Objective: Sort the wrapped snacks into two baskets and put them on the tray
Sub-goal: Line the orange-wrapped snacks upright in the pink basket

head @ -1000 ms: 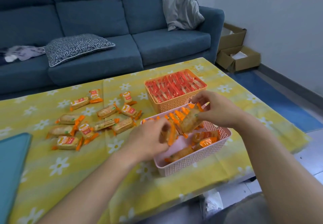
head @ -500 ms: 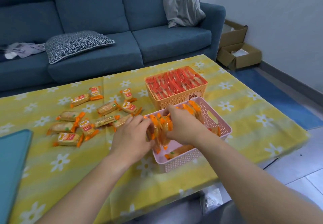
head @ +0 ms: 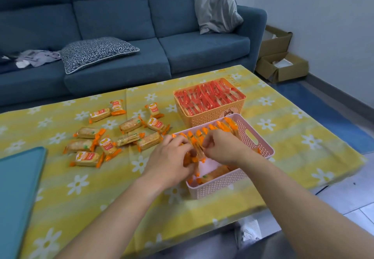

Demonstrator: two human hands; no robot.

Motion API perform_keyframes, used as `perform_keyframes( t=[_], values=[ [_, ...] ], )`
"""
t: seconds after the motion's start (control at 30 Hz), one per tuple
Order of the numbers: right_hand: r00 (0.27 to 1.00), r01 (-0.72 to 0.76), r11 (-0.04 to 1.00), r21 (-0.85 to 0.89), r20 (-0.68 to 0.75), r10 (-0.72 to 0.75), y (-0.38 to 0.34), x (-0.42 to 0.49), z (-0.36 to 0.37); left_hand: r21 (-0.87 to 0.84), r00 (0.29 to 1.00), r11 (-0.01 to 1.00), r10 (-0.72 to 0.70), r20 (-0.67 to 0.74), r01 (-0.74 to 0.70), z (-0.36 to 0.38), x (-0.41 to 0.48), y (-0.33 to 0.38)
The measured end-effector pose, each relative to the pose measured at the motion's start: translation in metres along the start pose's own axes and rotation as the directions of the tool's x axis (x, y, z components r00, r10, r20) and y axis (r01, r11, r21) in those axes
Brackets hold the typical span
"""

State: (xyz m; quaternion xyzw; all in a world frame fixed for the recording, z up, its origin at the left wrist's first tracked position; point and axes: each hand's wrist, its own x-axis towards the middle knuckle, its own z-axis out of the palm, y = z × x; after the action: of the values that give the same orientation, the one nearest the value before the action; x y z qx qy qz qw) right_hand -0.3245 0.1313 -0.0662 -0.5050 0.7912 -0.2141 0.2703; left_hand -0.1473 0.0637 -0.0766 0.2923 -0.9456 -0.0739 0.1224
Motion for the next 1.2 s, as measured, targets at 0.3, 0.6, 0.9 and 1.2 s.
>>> perform_keyframes(
  t=[0.3,0.6,0.9,1.2],
  values=[
    [0.969,-0.1,0.792,-0.602,0.121,0.214,-0.002,-0.002,0.036,0.008,0.996,0.997,-0.071,0.051,0.07,0.001,0.008,0.007],
    [0.958,-0.082,0.91,-0.406,0.22,0.185,-0.004,-0.003,0.004,-0.003,0.995,0.996,-0.091,0.038,0.091,0.002,0.004,-0.001],
    [0.968,-0.246,0.938,0.243,0.009,0.251,0.003,-0.001,-0.003,0.029,0.995,0.996,-0.08,-0.054,0.082,0.006,0.002,0.003],
    [0.921,-0.386,0.789,0.478,0.256,0.295,-0.014,-0.001,-0.001,0.026,0.989,0.995,-0.095,-0.113,0.098,0.011,0.01,0.018]
  ],
)
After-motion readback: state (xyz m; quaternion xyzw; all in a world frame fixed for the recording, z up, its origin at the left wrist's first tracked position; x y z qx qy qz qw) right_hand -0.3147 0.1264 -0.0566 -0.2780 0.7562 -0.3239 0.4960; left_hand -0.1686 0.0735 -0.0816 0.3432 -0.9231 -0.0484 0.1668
